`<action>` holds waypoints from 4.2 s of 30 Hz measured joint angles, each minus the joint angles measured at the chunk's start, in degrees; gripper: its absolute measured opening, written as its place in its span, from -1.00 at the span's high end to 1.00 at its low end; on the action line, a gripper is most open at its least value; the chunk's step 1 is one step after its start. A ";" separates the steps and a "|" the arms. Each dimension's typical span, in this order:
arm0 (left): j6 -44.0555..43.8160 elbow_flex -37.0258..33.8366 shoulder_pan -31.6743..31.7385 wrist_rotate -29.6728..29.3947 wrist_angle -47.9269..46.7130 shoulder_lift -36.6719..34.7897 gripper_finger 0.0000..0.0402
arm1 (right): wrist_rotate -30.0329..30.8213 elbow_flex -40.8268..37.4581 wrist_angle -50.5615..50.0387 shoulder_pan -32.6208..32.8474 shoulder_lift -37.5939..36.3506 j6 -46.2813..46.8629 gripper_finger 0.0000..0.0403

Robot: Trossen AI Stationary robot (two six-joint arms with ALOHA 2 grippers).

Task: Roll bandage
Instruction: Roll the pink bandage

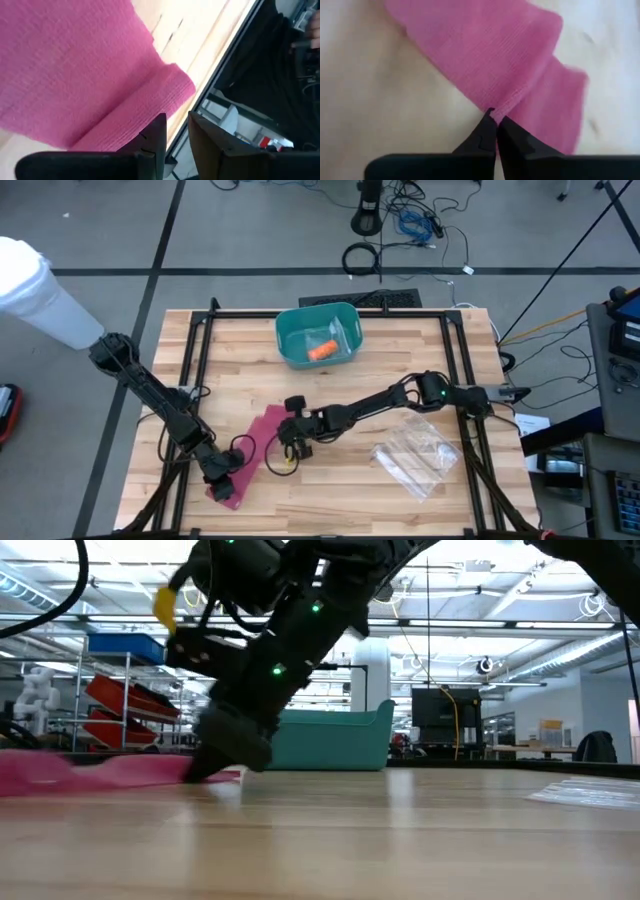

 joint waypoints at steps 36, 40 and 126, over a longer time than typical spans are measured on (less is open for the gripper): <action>18.59 0.63 10.61 -15.12 -1.46 0.02 0.58 | -10.67 -43.53 -20.88 16.42 -49.43 35.76 1.00; 28.64 3.53 16.82 -15.84 -1.40 0.02 0.58 | -13.28 -44.17 -11.97 18.29 -48.81 32.28 0.96; 15.94 27.06 3.58 -37.42 -50.88 8.46 0.64 | -28.04 -28.90 36.16 -0.13 -16.72 14.63 0.26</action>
